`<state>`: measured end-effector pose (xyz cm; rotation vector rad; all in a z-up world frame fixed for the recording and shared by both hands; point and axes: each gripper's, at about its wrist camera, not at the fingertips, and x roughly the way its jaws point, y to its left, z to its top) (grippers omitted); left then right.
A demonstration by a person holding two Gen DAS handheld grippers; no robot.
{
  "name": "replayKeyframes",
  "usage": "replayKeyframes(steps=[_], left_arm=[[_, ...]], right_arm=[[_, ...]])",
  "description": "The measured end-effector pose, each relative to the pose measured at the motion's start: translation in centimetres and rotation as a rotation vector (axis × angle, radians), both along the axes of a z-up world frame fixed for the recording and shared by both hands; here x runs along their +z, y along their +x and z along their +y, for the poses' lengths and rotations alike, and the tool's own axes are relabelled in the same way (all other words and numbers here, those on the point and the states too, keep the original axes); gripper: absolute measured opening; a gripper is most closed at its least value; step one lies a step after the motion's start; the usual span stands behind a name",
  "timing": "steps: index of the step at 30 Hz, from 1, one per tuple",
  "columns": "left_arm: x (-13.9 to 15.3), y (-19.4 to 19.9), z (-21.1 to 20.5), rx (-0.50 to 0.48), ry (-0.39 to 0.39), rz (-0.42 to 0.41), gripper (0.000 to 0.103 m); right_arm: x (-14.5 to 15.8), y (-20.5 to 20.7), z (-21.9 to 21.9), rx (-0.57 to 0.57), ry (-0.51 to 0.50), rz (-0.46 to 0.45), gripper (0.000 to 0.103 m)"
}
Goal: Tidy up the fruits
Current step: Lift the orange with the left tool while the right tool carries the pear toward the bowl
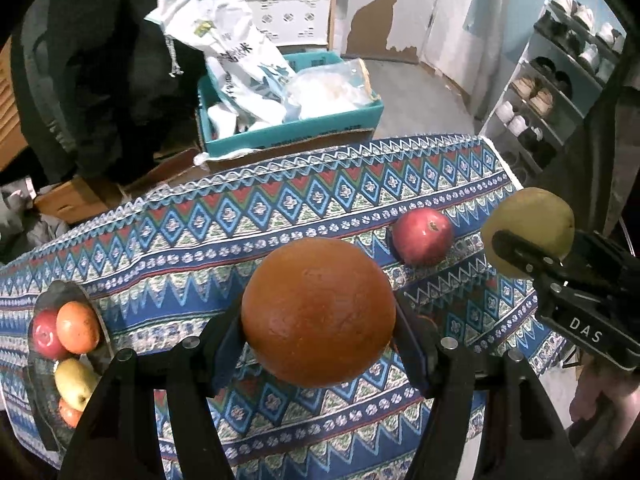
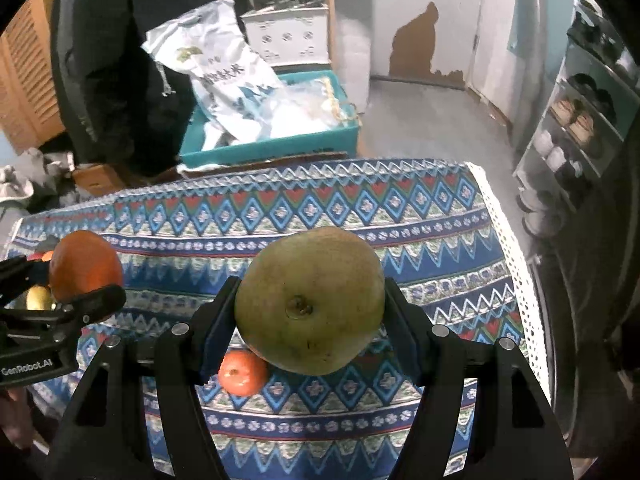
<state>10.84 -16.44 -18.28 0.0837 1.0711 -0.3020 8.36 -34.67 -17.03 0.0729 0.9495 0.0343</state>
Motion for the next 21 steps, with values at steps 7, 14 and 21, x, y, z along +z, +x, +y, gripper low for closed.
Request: replayKeyframes(steps=[7,14,21], left_arm=[[1.6,-1.3,3.3,0.045,-0.020,-0.016,0.069],[2.5,-2.5,6.3,0.078,-0.028,-0.036,0.069],[3.4,-3.2,9.2,0.124,-0.040,-0.049,0.069]], right_arm=[[1.4,-0.3,2.2,0.046,0.044,-0.017,0.069],[2.6,-0.2,5.0,0.092,0.036,-0.037,0.069],[3.9,-0.2,8.2,0.149,0.035,-0.057,0.069]])
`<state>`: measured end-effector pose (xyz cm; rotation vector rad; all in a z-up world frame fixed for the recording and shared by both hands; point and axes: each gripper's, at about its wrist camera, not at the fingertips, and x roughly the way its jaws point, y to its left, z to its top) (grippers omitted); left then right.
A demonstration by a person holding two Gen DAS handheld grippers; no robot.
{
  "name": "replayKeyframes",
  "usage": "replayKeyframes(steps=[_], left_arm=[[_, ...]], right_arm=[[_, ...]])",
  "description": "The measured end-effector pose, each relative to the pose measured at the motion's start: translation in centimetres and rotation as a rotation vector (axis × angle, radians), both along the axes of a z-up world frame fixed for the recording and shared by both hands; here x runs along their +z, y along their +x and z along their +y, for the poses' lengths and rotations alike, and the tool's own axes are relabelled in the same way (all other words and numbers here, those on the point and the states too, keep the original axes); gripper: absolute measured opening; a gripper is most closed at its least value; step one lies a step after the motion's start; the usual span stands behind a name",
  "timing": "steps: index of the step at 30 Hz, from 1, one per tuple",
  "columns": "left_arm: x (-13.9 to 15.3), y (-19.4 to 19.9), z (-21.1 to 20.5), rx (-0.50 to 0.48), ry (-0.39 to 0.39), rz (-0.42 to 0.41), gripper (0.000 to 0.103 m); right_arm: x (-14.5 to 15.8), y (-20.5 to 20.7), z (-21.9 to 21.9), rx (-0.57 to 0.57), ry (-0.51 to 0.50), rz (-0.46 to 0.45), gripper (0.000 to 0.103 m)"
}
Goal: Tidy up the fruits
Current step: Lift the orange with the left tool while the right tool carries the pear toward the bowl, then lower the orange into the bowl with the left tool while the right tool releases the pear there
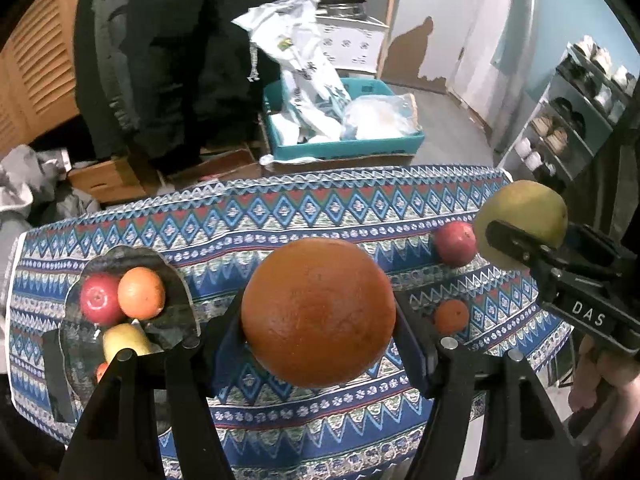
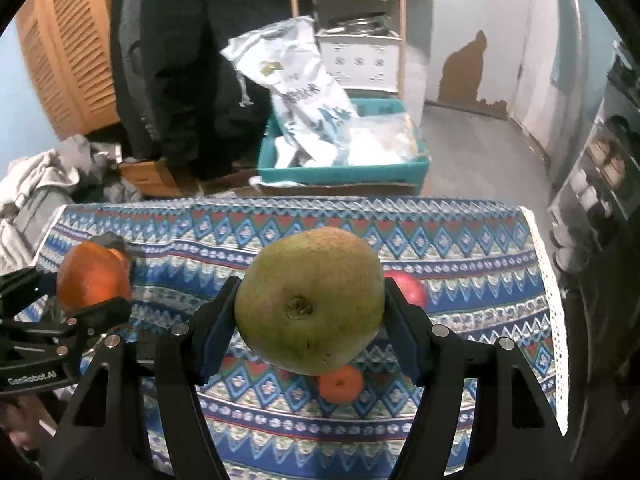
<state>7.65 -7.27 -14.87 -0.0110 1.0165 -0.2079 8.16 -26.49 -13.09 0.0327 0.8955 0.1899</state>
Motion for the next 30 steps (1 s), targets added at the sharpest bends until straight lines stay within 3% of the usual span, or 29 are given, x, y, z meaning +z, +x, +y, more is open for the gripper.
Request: replayKeyframes(steps=[30], left_arm=[[-1.0,-0.3,14.6,0.252,-0.042,-0.004,0.069]], right_arm=[[0.7,2.8,15.5,0.237,-0.004,0.006,0.069]])
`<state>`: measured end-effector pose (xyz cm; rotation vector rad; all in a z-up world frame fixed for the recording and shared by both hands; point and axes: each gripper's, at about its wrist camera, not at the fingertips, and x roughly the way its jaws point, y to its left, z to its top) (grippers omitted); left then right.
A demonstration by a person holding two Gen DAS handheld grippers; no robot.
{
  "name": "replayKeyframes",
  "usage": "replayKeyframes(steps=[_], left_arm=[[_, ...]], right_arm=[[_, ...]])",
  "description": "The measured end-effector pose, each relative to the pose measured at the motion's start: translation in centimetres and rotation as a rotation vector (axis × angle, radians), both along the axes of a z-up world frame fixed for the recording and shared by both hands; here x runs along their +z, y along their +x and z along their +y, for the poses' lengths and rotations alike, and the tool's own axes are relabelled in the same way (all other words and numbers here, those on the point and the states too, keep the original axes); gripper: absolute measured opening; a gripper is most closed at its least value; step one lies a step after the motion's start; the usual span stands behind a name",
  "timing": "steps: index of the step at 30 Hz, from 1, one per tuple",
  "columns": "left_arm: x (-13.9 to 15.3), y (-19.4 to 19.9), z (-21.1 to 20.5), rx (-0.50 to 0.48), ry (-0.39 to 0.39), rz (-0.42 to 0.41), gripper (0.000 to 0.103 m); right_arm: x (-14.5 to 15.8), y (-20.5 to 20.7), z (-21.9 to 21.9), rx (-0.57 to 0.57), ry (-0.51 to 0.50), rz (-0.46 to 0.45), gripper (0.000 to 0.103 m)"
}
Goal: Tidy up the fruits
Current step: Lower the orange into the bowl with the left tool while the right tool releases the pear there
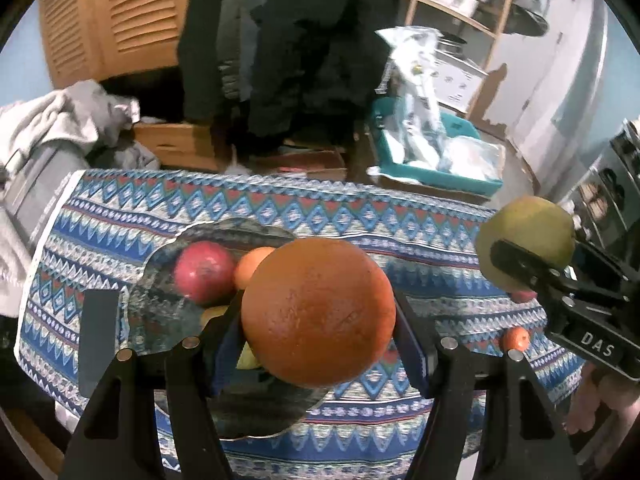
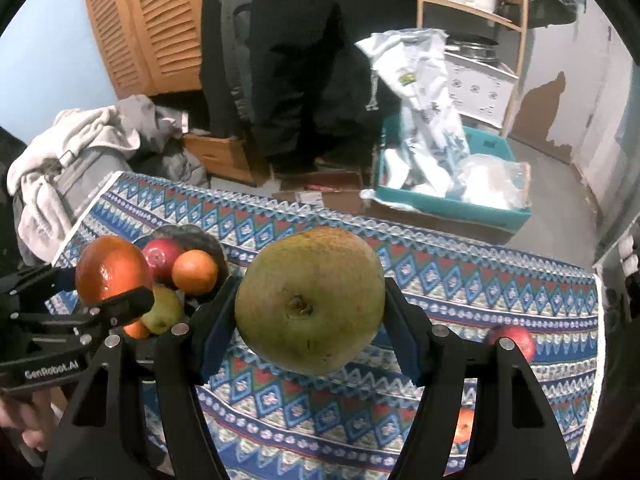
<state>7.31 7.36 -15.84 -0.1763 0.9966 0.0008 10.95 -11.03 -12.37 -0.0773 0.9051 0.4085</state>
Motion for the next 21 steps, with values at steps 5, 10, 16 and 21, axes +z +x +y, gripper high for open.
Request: replayKeyframes(steps=[5,10,16,21], left_arm=[[-1.2,0.0,3.2,0.055,-0.019,0.026,0.069],[-2.5,-0.2,5.8,0.099,-0.014,0.047,0.069],[-4.1,-0.6,8.9,0.147,-0.012,0.077,0.069],[-5.4,-0.8,10.7,0.174,-0.002,0.103,0.069]], right_arm=[[-0.8,0.6,2.4,0.030,0.012,0.025,0.069],[-2.0,1.0,5.1,0.072,-0.002,0.046,0.069],[-3.7,1.4,8.0,0.116,-0.019,0.077,0.069],[-4.9,1.6,10.1,0.153,-0.024,0.101,0.069]])
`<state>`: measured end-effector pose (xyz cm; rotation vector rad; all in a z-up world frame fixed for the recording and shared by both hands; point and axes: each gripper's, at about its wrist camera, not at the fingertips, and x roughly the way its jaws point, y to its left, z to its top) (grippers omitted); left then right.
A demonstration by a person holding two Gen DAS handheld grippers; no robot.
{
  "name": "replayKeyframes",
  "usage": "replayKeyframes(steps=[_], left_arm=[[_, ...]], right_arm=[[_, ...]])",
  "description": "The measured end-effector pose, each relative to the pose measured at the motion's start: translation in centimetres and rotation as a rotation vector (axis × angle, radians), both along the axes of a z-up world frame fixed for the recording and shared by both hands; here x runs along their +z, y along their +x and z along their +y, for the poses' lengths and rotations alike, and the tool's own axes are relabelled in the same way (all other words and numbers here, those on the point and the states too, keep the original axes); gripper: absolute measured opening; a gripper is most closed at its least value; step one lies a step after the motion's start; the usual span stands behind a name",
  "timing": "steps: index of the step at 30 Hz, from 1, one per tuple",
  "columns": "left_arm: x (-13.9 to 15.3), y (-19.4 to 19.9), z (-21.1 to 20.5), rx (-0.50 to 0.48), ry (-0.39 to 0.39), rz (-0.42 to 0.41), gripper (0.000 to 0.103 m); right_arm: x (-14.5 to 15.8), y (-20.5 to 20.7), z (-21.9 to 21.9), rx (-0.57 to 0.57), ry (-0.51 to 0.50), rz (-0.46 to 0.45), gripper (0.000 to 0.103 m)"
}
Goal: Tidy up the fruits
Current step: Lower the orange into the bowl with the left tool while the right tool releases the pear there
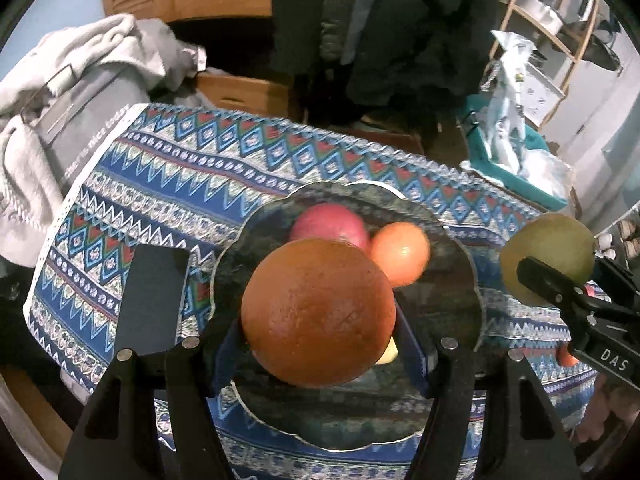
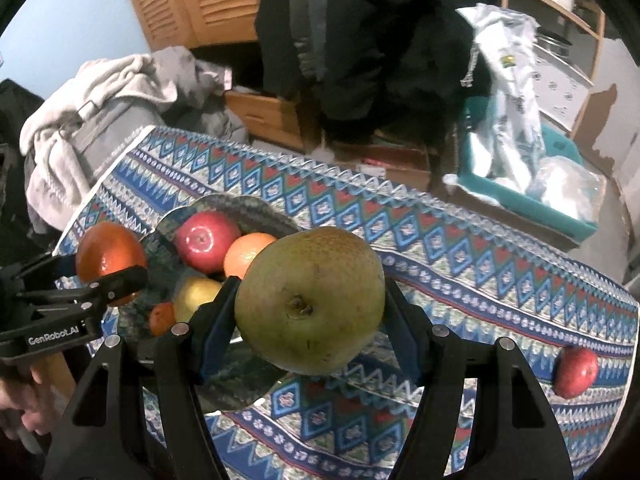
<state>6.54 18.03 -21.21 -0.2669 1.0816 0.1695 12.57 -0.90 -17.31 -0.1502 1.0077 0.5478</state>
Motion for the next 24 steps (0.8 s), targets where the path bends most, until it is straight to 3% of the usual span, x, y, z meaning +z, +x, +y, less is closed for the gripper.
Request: replayKeyframes(steps=[24], left_arm=[[-5.5,0.6,1.8,0.019,0.002,0.135,0.069]], right_arm=[[-5.5,-0.1,4.6,0.103,-0.050,0.128,0.069]])
